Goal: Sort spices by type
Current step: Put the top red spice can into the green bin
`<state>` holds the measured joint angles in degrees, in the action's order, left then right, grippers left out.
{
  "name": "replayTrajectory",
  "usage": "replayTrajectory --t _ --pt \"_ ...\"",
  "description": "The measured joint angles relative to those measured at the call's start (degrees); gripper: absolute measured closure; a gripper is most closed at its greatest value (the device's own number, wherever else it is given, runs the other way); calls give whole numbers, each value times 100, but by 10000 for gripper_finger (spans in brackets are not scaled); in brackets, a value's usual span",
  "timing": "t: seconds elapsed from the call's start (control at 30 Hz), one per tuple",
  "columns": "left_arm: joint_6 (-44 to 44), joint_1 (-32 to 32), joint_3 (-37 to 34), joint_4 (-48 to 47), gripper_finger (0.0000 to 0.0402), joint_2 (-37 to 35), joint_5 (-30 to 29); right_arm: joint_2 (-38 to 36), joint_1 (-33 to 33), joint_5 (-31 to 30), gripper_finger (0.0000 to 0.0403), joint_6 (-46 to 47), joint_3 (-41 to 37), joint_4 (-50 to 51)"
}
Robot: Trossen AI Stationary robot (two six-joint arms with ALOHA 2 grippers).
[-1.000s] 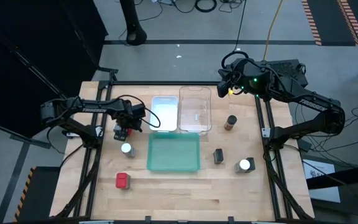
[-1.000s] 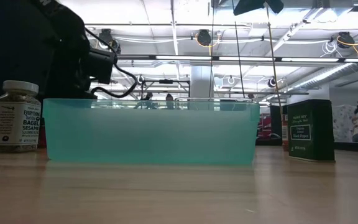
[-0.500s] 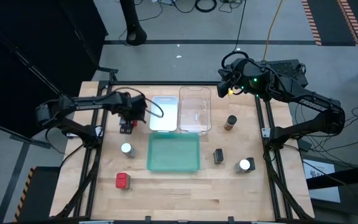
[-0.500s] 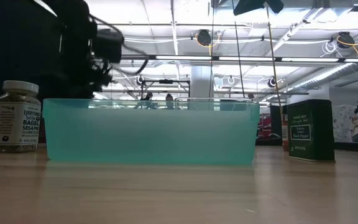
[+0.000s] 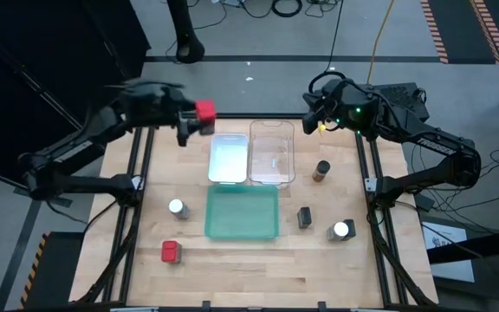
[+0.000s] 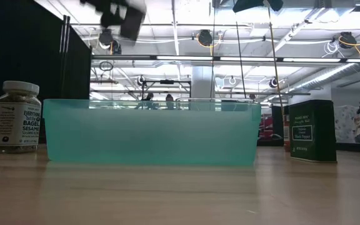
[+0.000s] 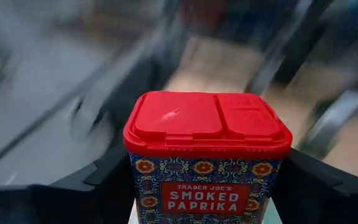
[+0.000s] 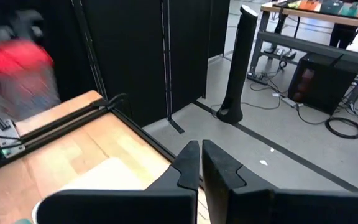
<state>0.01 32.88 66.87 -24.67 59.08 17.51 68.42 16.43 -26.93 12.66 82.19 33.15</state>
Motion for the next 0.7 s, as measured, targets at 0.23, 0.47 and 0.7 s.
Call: replayTrajectory --t 0.23,0.47,0.7 --pt "-1065 -243 7 2385 112 -54 958 0 -2 39 403 -4 2 -289" --pt "-1064 -715 0 2895 112 355 1108 0 -2 1000 401 -295 1 -680" --pt "-1018 -918 -2 3419 112 851 1000 117 -75 1832 338 -404 2 -975"
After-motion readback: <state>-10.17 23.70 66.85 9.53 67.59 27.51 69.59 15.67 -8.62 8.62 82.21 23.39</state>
